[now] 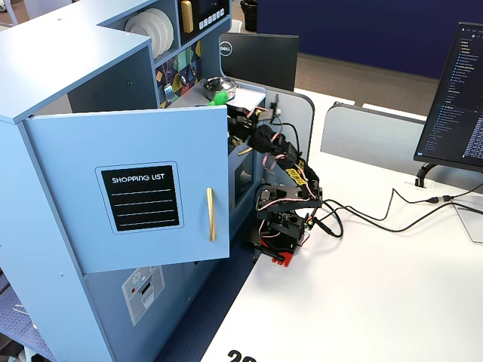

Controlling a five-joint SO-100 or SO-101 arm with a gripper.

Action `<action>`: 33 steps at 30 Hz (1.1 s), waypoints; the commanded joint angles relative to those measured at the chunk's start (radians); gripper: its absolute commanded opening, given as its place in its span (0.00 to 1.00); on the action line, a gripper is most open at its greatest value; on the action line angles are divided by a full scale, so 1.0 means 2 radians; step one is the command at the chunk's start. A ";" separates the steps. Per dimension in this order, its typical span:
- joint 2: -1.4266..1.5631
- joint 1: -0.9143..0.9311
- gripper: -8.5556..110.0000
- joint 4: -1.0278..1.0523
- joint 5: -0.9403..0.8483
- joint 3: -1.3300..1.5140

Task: Pick up the green pineapple from the left cabinet and place it in the gray recipient

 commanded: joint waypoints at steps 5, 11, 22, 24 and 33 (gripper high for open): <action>-0.176 0.094 0.07 0.036 0.021 -0.110; -0.281 0.117 0.07 0.101 0.038 -0.196; -0.383 0.142 0.20 0.090 0.028 -0.238; -0.390 0.145 0.33 0.084 0.029 -0.238; -0.399 0.137 0.54 0.060 0.022 -0.236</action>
